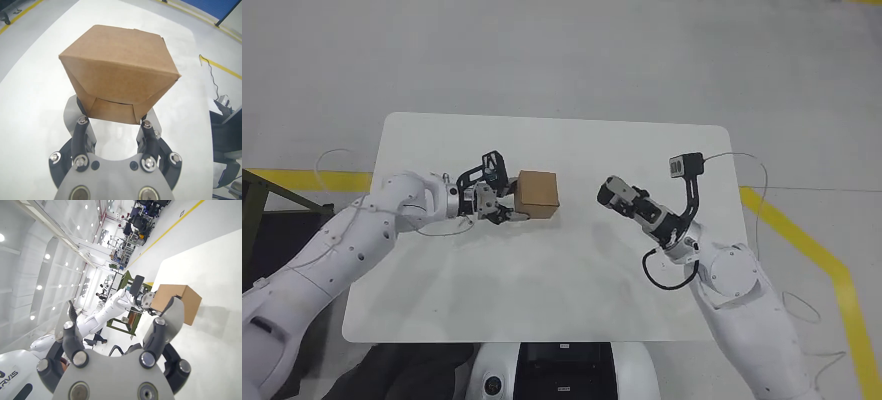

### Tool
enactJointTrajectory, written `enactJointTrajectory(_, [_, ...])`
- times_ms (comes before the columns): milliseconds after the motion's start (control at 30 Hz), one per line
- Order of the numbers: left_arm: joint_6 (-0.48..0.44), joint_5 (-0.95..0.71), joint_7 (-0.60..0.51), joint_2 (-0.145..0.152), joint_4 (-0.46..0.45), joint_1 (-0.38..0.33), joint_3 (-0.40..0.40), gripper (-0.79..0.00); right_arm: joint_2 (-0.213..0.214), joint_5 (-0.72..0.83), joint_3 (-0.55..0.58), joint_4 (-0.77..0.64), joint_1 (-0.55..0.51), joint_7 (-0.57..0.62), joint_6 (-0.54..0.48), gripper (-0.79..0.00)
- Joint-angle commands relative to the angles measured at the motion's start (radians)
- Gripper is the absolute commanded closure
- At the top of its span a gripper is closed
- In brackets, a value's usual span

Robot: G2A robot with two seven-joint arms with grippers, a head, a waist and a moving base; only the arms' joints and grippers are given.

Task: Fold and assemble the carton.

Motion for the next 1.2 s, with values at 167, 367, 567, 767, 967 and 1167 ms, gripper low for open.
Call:
enactJointTrajectory(167, [0.078,0.091,-0.089,-0.049,0.006,-0.013,0.035,-0.209,0.004,0.006,0.023,-0.008,-0.024,-0.004,-0.013,-0.785])
enactJointTrajectory(367, [0.072,0.17,-0.08,-0.069,0.013,-0.005,0.043,-0.283,0.004,0.011,0.024,-0.001,-0.03,-0.008,-0.018,-0.785])
enactJointTrajectory(567, [0.046,0.183,-0.059,-0.072,0.028,0.01,0.016,-0.785,0.003,0.011,0.023,0.002,-0.029,-0.011,-0.021,-0.785])
enactJointTrajectory(767, [-0.03,0.192,-0.006,-0.046,0.035,0.03,-0.054,-0.785,0.004,0.004,0.023,0.005,-0.031,-0.015,-0.021,-0.785])
enactJointTrajectory(967, [-0.089,0.187,0.03,-0.006,0.012,0.077,-0.143,-0.785,0.005,-0.015,0.03,-0.003,-0.041,-0.025,-0.026,-0.785])
enactJointTrajectory(1167, [-0.156,0.134,0.124,0.043,-0.022,0.145,-0.271,-0.785,0.008,-0.113,0.052,-0.003,-0.054,-0.079,-0.014,-0.785])
